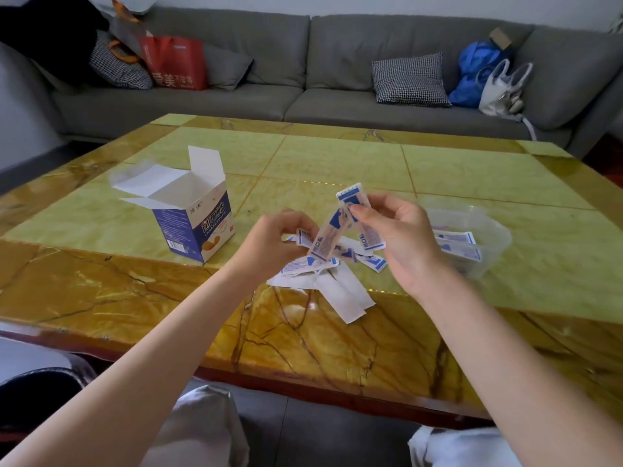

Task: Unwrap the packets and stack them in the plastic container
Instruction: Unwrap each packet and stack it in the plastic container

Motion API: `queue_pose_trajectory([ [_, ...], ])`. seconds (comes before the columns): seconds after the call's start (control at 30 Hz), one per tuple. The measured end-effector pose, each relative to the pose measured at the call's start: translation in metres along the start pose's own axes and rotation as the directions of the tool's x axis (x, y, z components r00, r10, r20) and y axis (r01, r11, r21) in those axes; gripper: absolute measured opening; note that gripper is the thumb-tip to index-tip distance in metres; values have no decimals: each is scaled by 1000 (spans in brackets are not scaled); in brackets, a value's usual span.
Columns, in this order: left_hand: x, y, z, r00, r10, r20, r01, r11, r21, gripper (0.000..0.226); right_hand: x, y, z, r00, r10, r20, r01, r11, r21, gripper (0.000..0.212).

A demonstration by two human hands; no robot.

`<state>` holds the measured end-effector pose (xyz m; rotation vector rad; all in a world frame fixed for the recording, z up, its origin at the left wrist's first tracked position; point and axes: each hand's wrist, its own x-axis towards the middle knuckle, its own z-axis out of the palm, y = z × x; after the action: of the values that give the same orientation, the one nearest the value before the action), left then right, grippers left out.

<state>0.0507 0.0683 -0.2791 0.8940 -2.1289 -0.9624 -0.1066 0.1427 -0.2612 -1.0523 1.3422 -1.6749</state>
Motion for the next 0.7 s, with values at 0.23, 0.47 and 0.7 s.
queue_pose_trajectory([
  [0.23,0,-12,-7,1000,-24,19,20,975,219,41,5,-7,-15,999,-26,-39,19,988,-155,15],
  [0.47,-2,-4,-12,988,-137,70,139,990,-27,31,3,1,-18,975,211,-74,-209,978,24,19],
  [0.7,-7,17,0,971,-94,220,143,965,-220,31,0,8,-5,915,403,1,-382,866,322,12],
])
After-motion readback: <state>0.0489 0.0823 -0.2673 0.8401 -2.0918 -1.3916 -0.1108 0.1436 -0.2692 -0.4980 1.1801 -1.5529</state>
